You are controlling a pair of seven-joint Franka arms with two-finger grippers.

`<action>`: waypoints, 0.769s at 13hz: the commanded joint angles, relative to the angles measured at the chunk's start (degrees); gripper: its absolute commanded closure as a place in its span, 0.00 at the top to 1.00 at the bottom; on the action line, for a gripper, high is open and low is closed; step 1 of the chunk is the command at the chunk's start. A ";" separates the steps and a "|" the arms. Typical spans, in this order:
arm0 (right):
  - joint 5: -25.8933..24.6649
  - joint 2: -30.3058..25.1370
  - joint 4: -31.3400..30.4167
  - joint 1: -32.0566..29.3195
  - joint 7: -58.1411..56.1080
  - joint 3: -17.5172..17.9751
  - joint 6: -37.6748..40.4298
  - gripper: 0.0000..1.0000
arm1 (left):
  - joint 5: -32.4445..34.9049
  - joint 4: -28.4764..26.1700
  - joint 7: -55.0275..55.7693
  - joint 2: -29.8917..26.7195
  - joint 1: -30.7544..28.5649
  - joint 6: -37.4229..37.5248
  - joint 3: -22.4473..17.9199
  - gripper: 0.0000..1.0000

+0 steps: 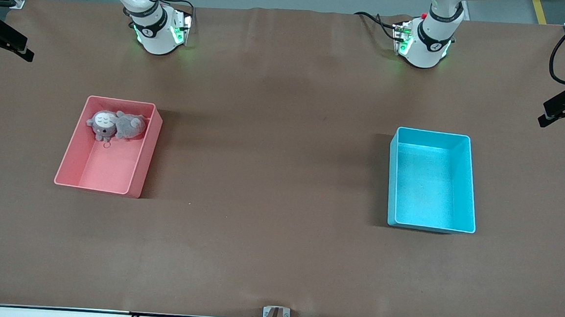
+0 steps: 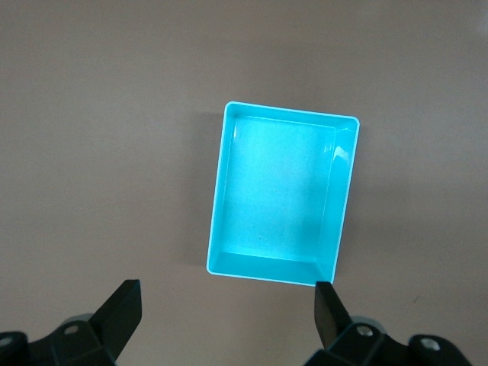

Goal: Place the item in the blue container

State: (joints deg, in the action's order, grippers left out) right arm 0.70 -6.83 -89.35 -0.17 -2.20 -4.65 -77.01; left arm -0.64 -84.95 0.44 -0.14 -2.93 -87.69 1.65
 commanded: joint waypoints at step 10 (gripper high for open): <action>0.18 11.28 1.54 -2.72 -0.53 -0.63 -0.86 1.00 | 0.55 0.31 0.79 -0.13 0.30 0.06 0.20 1.00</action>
State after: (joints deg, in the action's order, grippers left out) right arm 0.52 -2.32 -89.53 -1.25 -2.19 -5.60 -77.64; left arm -0.64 -84.92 0.46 -0.07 -2.80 -87.69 1.81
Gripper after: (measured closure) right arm 0.000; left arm 0.000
